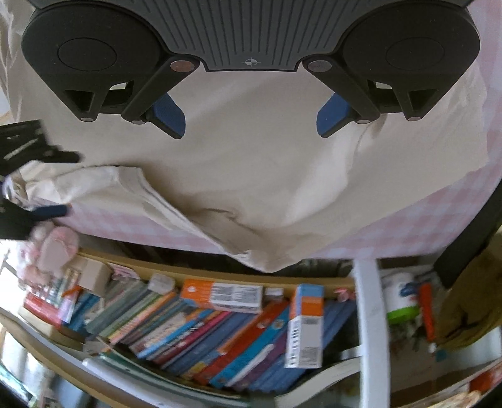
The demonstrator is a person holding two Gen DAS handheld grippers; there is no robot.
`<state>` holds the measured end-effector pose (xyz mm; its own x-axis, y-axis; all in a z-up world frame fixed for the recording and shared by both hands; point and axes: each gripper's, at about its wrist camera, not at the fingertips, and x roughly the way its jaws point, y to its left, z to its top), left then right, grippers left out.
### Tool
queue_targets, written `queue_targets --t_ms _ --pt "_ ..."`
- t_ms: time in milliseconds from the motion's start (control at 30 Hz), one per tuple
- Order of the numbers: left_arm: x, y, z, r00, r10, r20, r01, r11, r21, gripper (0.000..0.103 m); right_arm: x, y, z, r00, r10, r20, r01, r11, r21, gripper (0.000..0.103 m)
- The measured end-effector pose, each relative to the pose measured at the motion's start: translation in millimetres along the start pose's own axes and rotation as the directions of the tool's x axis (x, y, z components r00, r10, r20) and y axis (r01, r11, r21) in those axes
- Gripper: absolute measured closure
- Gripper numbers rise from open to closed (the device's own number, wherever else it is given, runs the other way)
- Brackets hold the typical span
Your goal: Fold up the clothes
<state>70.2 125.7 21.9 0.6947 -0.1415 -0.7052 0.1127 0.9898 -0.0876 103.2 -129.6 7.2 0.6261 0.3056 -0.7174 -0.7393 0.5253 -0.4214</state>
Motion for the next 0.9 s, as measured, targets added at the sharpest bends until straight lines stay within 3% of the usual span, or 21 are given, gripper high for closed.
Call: queue_targets --t_ms 167,333,400,433,500,567,633,667,700,733,767,800,833,900 --pt "-8.1 -13.3 -4.7 0.999 -0.044 0.000 0.044 0.996 0.074 0.010 29.9 4.2 25.4 0.995 0.091 -0.035 -0.094 0.989 -0.112 0.037" --pt "-15.1 -22.6 -14.5 0.998 -0.068 -0.016 0.070 0.986 0.148 0.010 52.0 -4.7 35.4 0.982 0.162 -0.095 -0.174 0.976 -0.128 0.040" --pt "-14.9 -23.8 -18.3 0.997 -0.066 -0.029 0.069 0.985 0.161 0.010 58.0 -14.3 38.5 0.969 0.220 -0.115 -0.230 0.969 -0.088 0.069" --pt "-14.3 -23.6 -20.2 0.997 -0.064 -0.037 0.069 0.984 0.162 0.010 61.4 -20.6 40.1 0.959 0.250 -0.131 -0.259 0.964 -0.053 0.090" --pt "-13.0 -22.4 -22.2 0.997 -0.060 -0.048 0.067 0.986 0.155 0.010 65.9 -34.2 42.5 0.940 0.308 -0.145 -0.309 0.951 0.015 0.093" --pt "-12.0 -20.4 -23.1 0.997 -0.053 -0.053 0.060 0.988 0.141 0.010 63.6 -53.6 42.6 0.936 0.334 -0.110 -0.327 0.942 0.081 0.097" --pt "-11.2 -18.3 -22.5 0.997 -0.051 -0.053 0.058 0.991 0.124 0.010 62.8 -83.8 39.6 0.957 0.286 -0.050 -0.272 0.944 0.185 0.097" --pt "-10.8 -17.2 -22.0 0.997 -0.051 -0.052 0.057 0.992 0.116 0.010 64.9 -103.8 36.9 0.978 0.207 -0.030 -0.192 0.946 0.261 0.097" --pt "-10.0 -16.4 -21.5 0.997 -0.051 -0.053 0.056 0.993 0.107 0.010 69.0 -122.3 33.3 0.996 0.074 -0.045 -0.055 0.943 0.330 0.096" --pt "-8.9 -15.9 -20.9 0.997 -0.051 -0.055 0.057 0.994 0.099 0.010 76.2 -139.7 29.0 0.990 -0.090 -0.108 0.125 0.917 0.380 0.088" --pt "-7.8 -15.3 -20.5 0.997 -0.050 -0.055 0.055 0.994 0.091 0.010 82.0 -149.3 24.9 0.968 -0.186 -0.169 0.239 0.891 0.387 0.063" --pt "-6.6 -14.4 -20.1 0.997 -0.047 -0.055 0.051 0.995 0.085 0.010 87.2 -156.4 20.9 0.940 -0.258 -0.224 0.327 0.866 0.379 0.051" --pt "-5.9 -13.3 -19.7 0.998 -0.043 -0.054 0.047 0.996 0.082 0.010 86.1 -156.7 17.7 0.939 -0.260 -0.227 0.331 0.863 0.381 0.045" --pt "-5.2 -8.3 -17.8 0.999 -0.026 -0.046 0.030 0.997 0.074 0.010 79.7 -152.8 11.7 0.955 -0.221 -0.200 0.284 0.874 0.394 0.045"
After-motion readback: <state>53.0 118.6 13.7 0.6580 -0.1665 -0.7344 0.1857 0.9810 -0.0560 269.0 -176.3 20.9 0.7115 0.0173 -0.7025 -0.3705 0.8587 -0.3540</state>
